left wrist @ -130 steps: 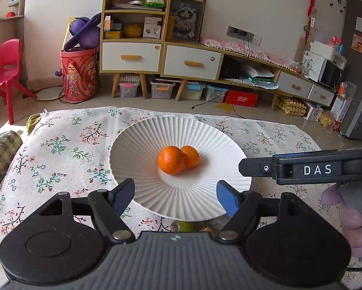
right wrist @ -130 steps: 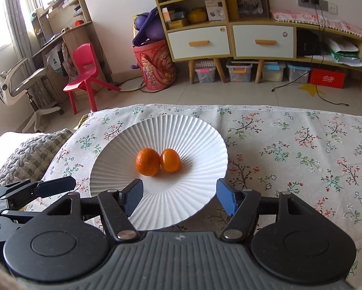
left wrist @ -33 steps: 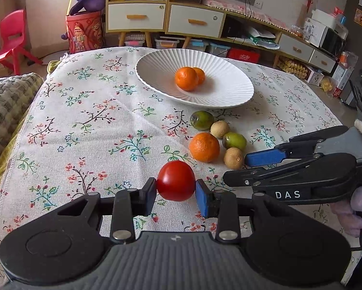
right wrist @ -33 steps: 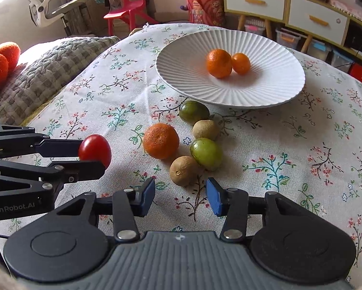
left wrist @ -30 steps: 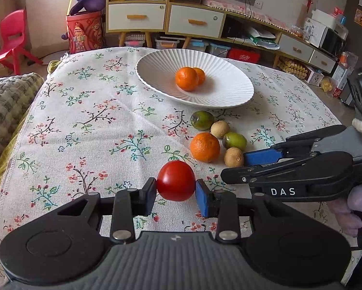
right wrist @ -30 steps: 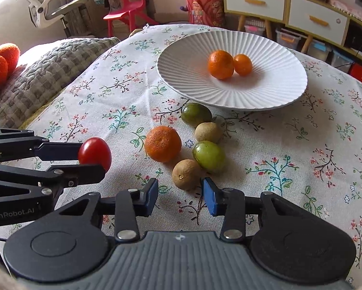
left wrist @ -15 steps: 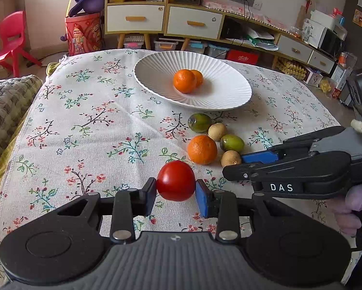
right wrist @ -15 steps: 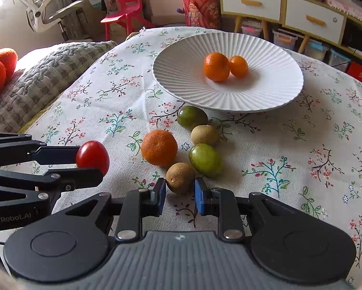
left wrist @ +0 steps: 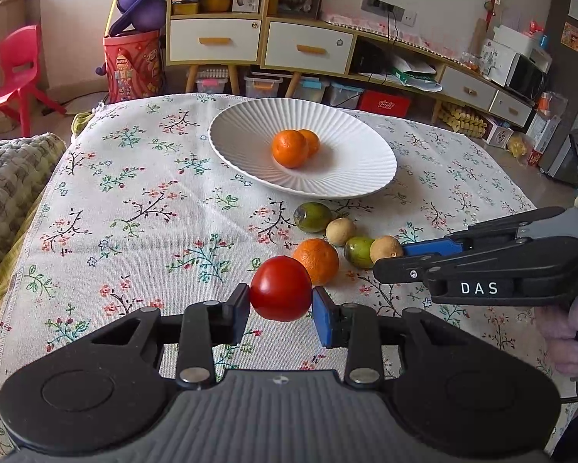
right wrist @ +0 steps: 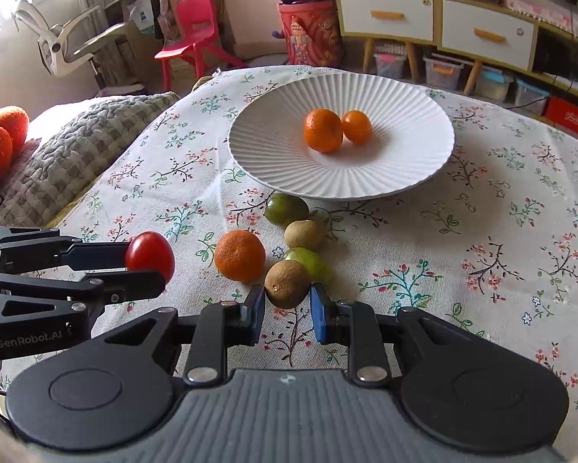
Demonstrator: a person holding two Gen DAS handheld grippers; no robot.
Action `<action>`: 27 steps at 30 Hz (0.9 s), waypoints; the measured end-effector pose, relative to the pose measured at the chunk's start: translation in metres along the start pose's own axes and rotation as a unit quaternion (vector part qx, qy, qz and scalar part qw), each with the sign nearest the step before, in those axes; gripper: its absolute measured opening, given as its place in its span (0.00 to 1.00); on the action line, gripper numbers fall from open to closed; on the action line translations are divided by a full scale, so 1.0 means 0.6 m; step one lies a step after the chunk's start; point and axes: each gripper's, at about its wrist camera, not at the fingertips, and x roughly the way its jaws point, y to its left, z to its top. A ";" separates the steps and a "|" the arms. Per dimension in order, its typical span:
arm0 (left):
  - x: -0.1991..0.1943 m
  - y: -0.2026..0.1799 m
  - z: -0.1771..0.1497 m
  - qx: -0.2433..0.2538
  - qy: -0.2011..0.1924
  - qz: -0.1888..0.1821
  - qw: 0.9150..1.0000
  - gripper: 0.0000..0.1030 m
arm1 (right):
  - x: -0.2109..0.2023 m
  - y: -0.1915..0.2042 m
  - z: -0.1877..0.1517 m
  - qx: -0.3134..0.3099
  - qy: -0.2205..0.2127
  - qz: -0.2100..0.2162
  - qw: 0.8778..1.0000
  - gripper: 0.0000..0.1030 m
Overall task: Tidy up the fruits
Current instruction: 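Grasp the brown kiwi with the right gripper while the left gripper holds the tomato, then carry the tomato and kiwi into the white plate and open both grippers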
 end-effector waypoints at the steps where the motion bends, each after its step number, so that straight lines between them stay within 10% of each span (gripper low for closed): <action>1: 0.000 -0.001 0.002 0.000 -0.002 0.000 1.000 0.19 | -0.002 -0.002 0.002 0.002 -0.003 -0.001 1.000 0.22; 27: 0.038 -0.025 0.082 -0.021 -0.050 -0.009 0.998 0.19 | -0.010 -0.061 0.079 0.057 -0.076 -0.016 0.995 0.22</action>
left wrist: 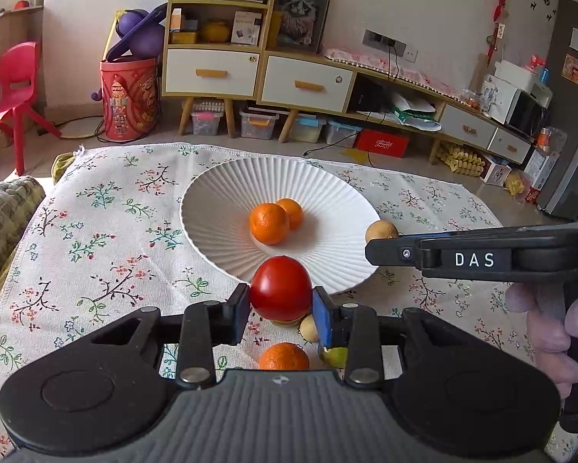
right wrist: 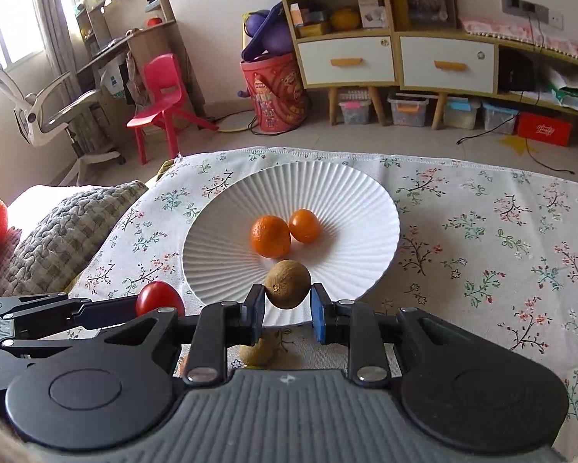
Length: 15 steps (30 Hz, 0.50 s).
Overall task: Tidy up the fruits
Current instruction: 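Carry the tomato and kiwi into the white plate and open both grippers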
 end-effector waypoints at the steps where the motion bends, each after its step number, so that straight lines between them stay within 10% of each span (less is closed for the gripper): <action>1: 0.005 -0.001 0.003 -0.002 0.000 0.000 1.000 0.19 | 0.002 -0.001 0.001 0.001 0.000 0.000 1.000 0.22; 15: 0.073 -0.014 0.028 0.003 -0.007 0.012 1.000 0.19 | 0.054 -0.032 0.020 0.034 0.014 -0.009 0.999 0.22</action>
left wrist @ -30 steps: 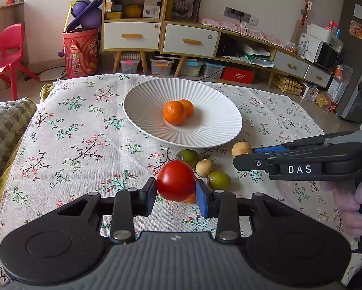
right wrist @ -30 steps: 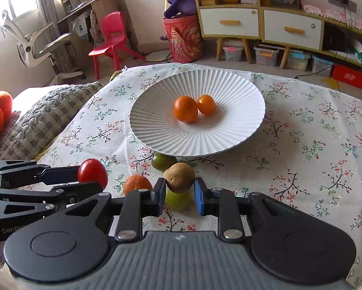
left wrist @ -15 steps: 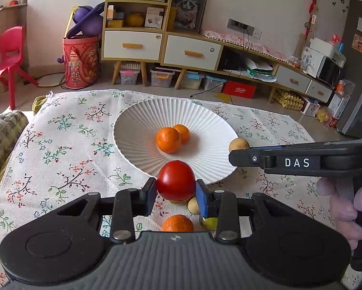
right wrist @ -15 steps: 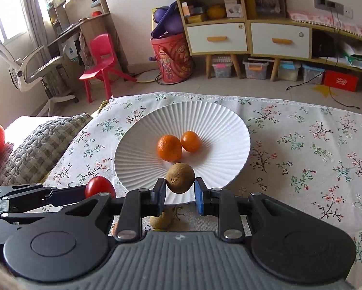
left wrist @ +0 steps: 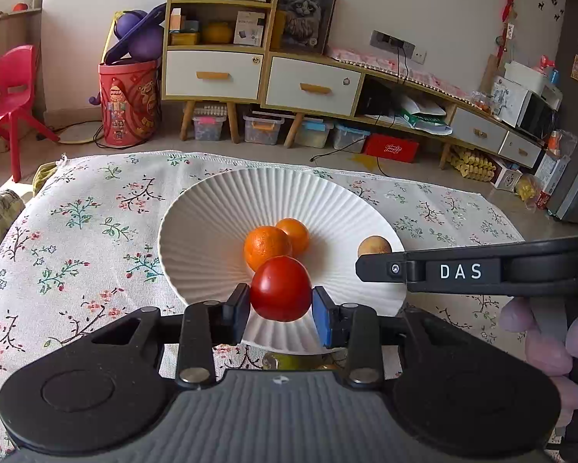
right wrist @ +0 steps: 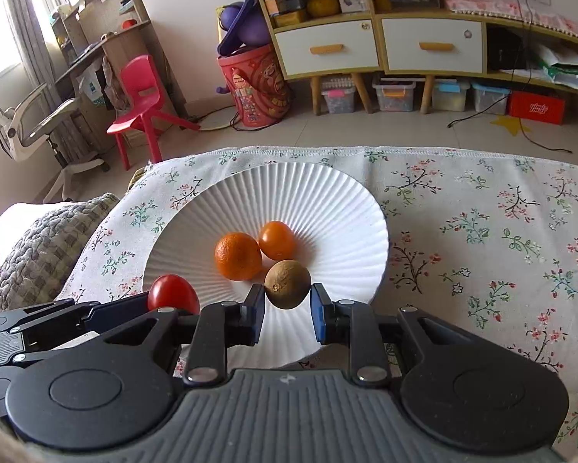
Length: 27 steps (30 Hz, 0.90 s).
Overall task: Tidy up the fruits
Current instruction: 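Carry the tomato and kiwi into the white plate and open both grippers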
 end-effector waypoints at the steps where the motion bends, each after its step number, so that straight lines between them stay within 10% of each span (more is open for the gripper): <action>1: 0.003 -0.002 0.000 0.001 0.001 0.000 1.000 0.19 | 0.005 0.000 0.001 0.001 0.003 -0.001 1.000 0.22; 27: 0.036 -0.010 0.003 0.016 0.010 0.025 0.999 0.26 | 0.031 -0.014 0.007 0.015 0.015 0.000 1.000 0.24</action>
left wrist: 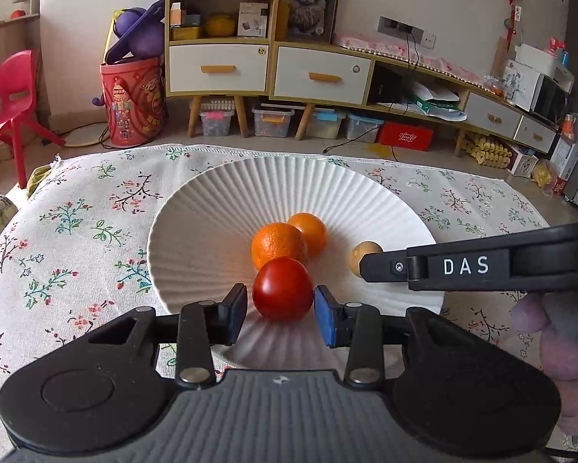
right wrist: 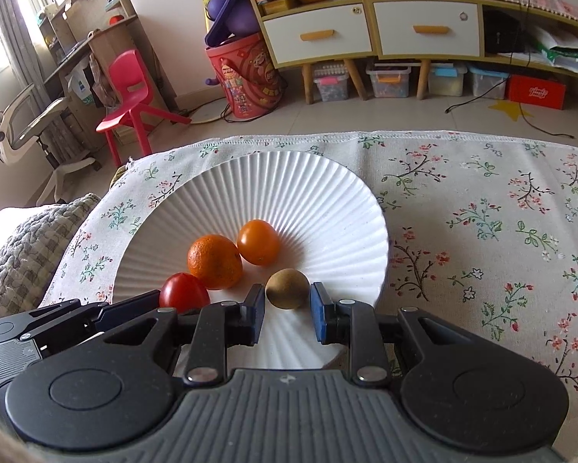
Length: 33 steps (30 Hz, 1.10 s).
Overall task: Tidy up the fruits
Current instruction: 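Carry the tomato and kiwi into the white plate and open both grippers, then withdraw both grippers from the plate back toward the remaining fruit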
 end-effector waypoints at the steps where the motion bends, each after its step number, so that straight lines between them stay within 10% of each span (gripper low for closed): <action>1: -0.001 0.000 0.001 0.001 0.000 -0.002 1.000 0.28 | -0.001 0.000 0.001 0.000 0.000 0.000 1.000 0.25; 33: -0.115 0.045 -0.044 0.001 -0.013 -0.019 1.000 0.73 | -0.086 0.009 -0.031 -0.049 -0.024 -0.002 0.999 0.63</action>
